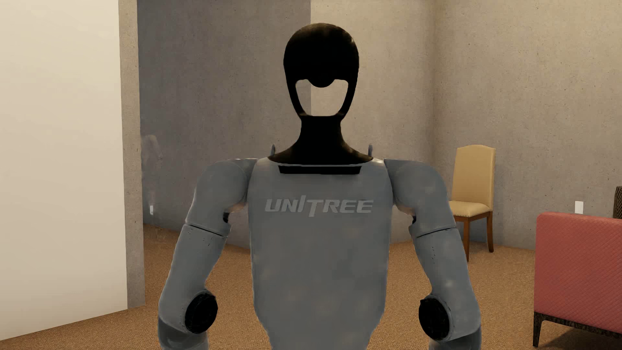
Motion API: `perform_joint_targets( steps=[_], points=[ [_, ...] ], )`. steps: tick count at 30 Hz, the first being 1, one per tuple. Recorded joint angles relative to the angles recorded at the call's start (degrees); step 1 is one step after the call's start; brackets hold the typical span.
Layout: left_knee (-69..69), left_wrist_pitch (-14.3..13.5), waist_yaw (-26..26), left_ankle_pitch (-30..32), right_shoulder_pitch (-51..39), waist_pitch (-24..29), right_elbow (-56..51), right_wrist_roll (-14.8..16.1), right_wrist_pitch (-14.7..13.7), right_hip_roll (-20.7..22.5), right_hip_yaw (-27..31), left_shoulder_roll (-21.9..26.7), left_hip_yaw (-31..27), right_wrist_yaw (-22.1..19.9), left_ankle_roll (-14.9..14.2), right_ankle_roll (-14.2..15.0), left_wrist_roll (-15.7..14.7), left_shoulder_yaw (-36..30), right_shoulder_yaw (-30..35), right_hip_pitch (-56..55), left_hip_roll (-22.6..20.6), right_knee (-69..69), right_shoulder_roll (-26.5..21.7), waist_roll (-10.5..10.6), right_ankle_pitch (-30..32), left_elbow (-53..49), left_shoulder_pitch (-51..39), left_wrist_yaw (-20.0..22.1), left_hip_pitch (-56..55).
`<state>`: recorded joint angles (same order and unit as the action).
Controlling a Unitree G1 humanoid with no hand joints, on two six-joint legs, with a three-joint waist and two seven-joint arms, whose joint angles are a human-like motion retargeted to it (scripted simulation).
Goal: Avoid the corner
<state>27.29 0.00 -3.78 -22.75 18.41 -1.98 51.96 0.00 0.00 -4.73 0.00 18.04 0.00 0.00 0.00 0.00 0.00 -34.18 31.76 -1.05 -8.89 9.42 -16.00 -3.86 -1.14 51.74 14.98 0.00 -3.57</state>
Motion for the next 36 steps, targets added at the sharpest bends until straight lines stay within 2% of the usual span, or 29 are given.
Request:
perform_joint_targets(
  steps=[1,2,3,5,9,13,14,15,16,18,19,20,23,26,28,29,30,31,32,34,35,36],
  points=[
    [-3.05,0.0,2.25,0.26,-0.74,-0.07,-0.46,0.0,0.0,0.22,0.0,0.03,0.0,0.0,0.0,0.0,0.0,0.34,-1.81,-1.91,-0.95,19.98,-0.16,0.03,-5.32,1.68,-0.28,0.0,0.88],
    [-1.82,0.0,2.09,1.31,-1.73,0.26,-0.92,0.0,0.0,0.18,0.0,0.04,0.0,0.0,0.0,0.0,0.0,1.59,-4.8,-1.66,-0.73,20.22,-0.95,0.14,-6.59,1.51,-0.38,0.0,1.21],
    [-2.23,0.0,1.55,1.53,-2.81,0.18,-2.28,0.0,0.0,-0.08,0.0,0.1,0.0,0.0,0.0,0.0,0.0,2.23,-4.67,-1.75,-1.02,20.72,-1.67,0.19,-7.4,1.38,-0.55,0.0,1.45],
    [-2.75,0.0,1.37,2.4,-5.17,0.26,-3.39,0.0,0.0,-0.14,0.0,0.43,0.0,0.0,0.0,0.0,0.0,-1.42,-4.1,-2.12,-1.38,20.79,-2.18,0.19,-7.76,2.97,-3.16,0.0,1.37],
    [-3.18,0.0,2.12,6.02,-7.5,0.29,-4.1,0.0,0.0,-0.37,0.0,0.4,0.0,0.0,0.0,0.0,0.0,0.25,-5.75,-1.27,-1.82,20.37,-0.95,-0.3,-8.05,-0.05,-4.68,0.0,-0.02],
    [-2.71,0.0,1.84,7.8,-7.23,0.47,-4.3,0.0,0.0,-0.35,0.0,-0.42,0.0,0.0,0.0,0.0,0.0,0.18,-5.05,-0.29,-2.41,19.84,-1.11,-0.57,-10.6,-2.0,-4.85,0.0,-0.52],
    [-2.34,0.0,3.07,8.89,-7.2,0.94,-4.5,0.0,0.0,0.19,0.0,-0.8,0.0,0.0,0.0,0.0,0.0,0.37,-5.44,-1.67,-2.14,20.18,-1.28,-0.14,-11.21,-1.97,-5.29,0.0,-1.21],
    [-2.18,0.0,1.73,9.5,-6.46,1.14,-4.26,0.0,0.0,0.12,0.0,-0.65,0.0,0.0,0.0,0.0,0.0,-1.39,-5.28,-2.49,-2.71,21.52,-1.41,-0.23,-12.39,-2.39,-5.07,0.0,-1.08],
    [-2.24,0.0,1.63,8.92,-5.53,1.6,-3.9,0.0,0.0,0.73,0.0,-0.81,0.0,0.0,0.0,0.0,0.0,-0.98,-6.54,-4.44,-2.76,23.82,-1.35,0.05,-14.4,-2.23,-4.81,0.0,-0.42],
    [-2.25,0.0,0.48,6.88,-4.51,4.17,-3.02,0.0,0.0,-0.77,0.0,0.57,0.0,0.0,0.0,0.0,0.0,-3.75,-5.52,-10.31,-3.77,35.71,-1.75,-0.86,-14.23,-2.28,-5.5,0.0,3.1],
    [-2.36,0.0,-0.32,5.82,-4.07,5.23,-3.0,0.0,0.0,-0.3,0.0,2.25,0.0,0.0,0.0,0.0,0.0,-3.14,-4.9,-13.59,-3.51,40.92,-1.62,-0.88,-14.77,-6.32,-4.92,0.0,4.47],
    [-2.7,0.0,-2.74,4.51,-3.07,5.08,-2.72,0.0,0.0,-0.31,0.0,2.73,0.0,0.0,0.0,0.0,0.0,-4.19,-4.61,-16.58,-2.47,44.43,-1.71,-0.21,-14.96,-6.12,-5.62,0.0,5.56],
    [-3.82,0.0,-7.72,0.74,-1.19,5.91,-1.2,0.0,0.0,-0.45,0.0,1.75,0.0,0.0,0.0,0.0,0.0,-2.16,-4.06,-24.69,-0.57,39.51,-2.94,1.91,-11.38,-4.45,-8.83,0.0,8.82],
    [-4.72,0.0,-8.89,-5.77,-0.08,7.26,2.85,0.0,0.0,-1.27,0.0,1.71,0.0,0.0,0.0,0.0,0.0,-1.59,-4.35,-29.88,-0.31,32.29,-3.0,1.82,-6.02,-4.53,-11.07,0.0,16.51],
    [-5.03,0.0,-10.39,-7.22,0.19,7.75,4.92,0.0,0.0,-1.29,0.0,1.7,0.0,0.0,0.0,0.0,0.0,-1.98,-4.93,-31.8,-0.02,29.36,-3.02,1.93,-5.7,-3.07,-12.37,0.0,20.79],
    [-5.86,0.0,-12.24,-6.13,0.05,7.47,5.38,0.0,0.0,-2.66,0.0,1.64,0.0,0.0,0.0,0.0,0.0,-2.9,-4.64,-32.5,-0.07,31.05,-3.17,2.01,-6.41,-1.96,-12.61,0.0,22.5],
    [-5.17,0.0,-13.16,-4.67,0.09,6.93,5.87,0.0,0.0,-1.2,0.0,2.63,0.0,0.0,0.0,0.0,0.0,-5.4,-4.12,-33.39,1.34,33.0,-3.21,2.58,-6.5,-3.66,-11.66,0.0,23.49],
    [-3.26,0.0,-14.66,-1.37,0.22,6.15,6.37,0.0,0.0,-0.58,0.0,1.16,0.0,0.0,0.0,0.0,0.0,-2.37,-4.43,-35.02,2.9,37.3,-3.02,3.29,-8.31,-1.07,-10.66,0.0,22.71],
    [-0.17,0.0,-15.09,4.0,0.79,6.18,5.46,0.0,0.0,0.12,0.0,1.21,0.0,0.0,0.0,0.0,0.0,-5.99,-3.97,-33.35,3.98,40.19,-3.84,4.32,-10.28,-0.27,-9.93,0.0,23.23],
    [15.83,0.0,-13.67,23.15,-0.26,4.73,7.09,0.0,0.0,0.8,0.0,1.54,0.0,0.0,0.0,0.0,0.0,-6.64,-3.02,-29.48,4.88,42.47,-2.96,3.52,-14.77,0.17,-6.62,0.0,16.17],
    [28.26,0.0,-12.66,28.75,-0.89,6.78,5.8,0.0,0.0,2.96,0.0,1.07,0.0,0.0,0.0,0.0,0.0,-6.99,-4.24,-24.84,6.59,41.71,-2.99,3.98,-16.77,0.43,-6.01,0.0,10.92],
    [40.27,0.0,-8.52,28.51,-1.6,7.74,4.42,0.0,0.0,4.97,0.0,1.43,0.0,0.0,0.0,0.0,0.0,-5.73,-4.38,-21.26,6.93,40.24,-2.28,4.02,-18.22,-0.74,-4.58,0.0,4.46]
  ],
)
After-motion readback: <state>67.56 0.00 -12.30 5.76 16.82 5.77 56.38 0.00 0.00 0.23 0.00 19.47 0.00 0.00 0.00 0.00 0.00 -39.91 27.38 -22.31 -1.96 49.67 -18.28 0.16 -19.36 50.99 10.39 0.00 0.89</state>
